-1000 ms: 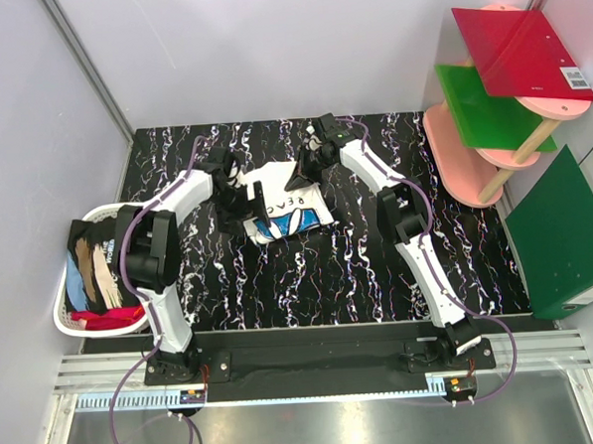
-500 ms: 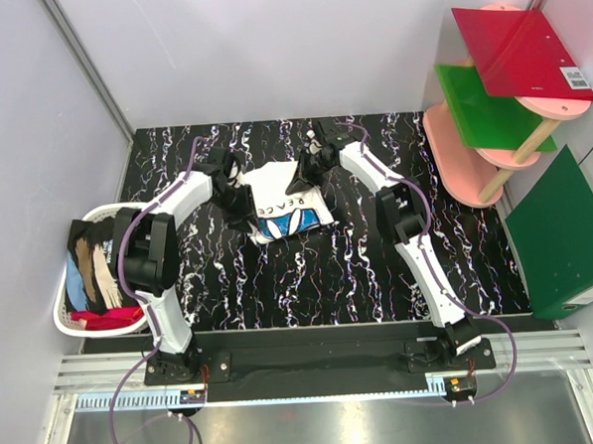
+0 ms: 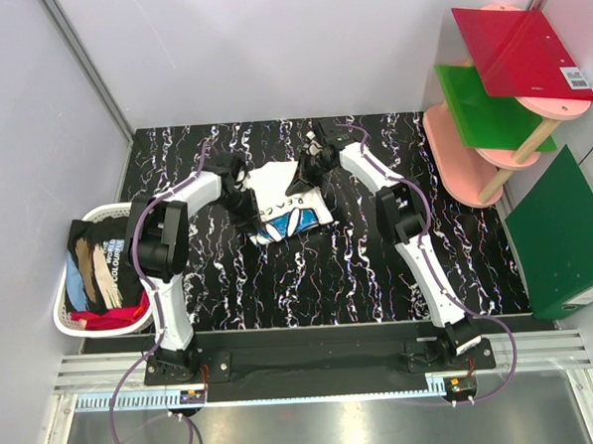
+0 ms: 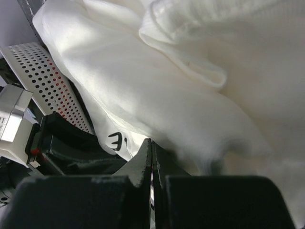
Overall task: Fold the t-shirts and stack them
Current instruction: Smooth out wrinkles on the folded tshirt
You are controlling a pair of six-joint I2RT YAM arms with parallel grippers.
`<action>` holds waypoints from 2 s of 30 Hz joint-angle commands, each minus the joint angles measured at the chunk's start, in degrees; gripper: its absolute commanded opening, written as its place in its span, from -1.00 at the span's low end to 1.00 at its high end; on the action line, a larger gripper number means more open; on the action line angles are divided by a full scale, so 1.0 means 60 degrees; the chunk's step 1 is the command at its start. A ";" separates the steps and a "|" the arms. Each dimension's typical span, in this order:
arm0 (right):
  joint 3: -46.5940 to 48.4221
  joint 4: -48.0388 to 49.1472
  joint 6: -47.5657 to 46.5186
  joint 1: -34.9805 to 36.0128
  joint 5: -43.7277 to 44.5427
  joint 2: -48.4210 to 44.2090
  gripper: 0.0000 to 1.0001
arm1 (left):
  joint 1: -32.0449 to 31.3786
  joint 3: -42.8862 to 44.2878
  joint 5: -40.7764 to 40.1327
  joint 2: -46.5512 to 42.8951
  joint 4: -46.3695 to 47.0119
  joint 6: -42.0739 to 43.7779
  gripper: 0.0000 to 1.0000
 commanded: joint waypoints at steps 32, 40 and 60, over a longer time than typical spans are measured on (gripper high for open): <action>-0.0469 -0.0046 -0.0434 -0.0130 -0.0331 -0.0200 -1.00 | -0.0058 0.0160 -0.0979 -0.0950 -0.3639 0.0231 0.98; -0.0469 -0.0046 -0.0552 -0.0233 -0.0273 -0.0800 -1.00 | -0.0073 0.1301 -0.0908 -0.2152 -0.3070 0.0100 0.25; -0.0689 -0.0163 -0.0523 -0.0511 0.0196 -0.0611 -1.00 | 0.0512 0.2036 -0.1183 0.1642 -0.2584 -0.0912 -1.00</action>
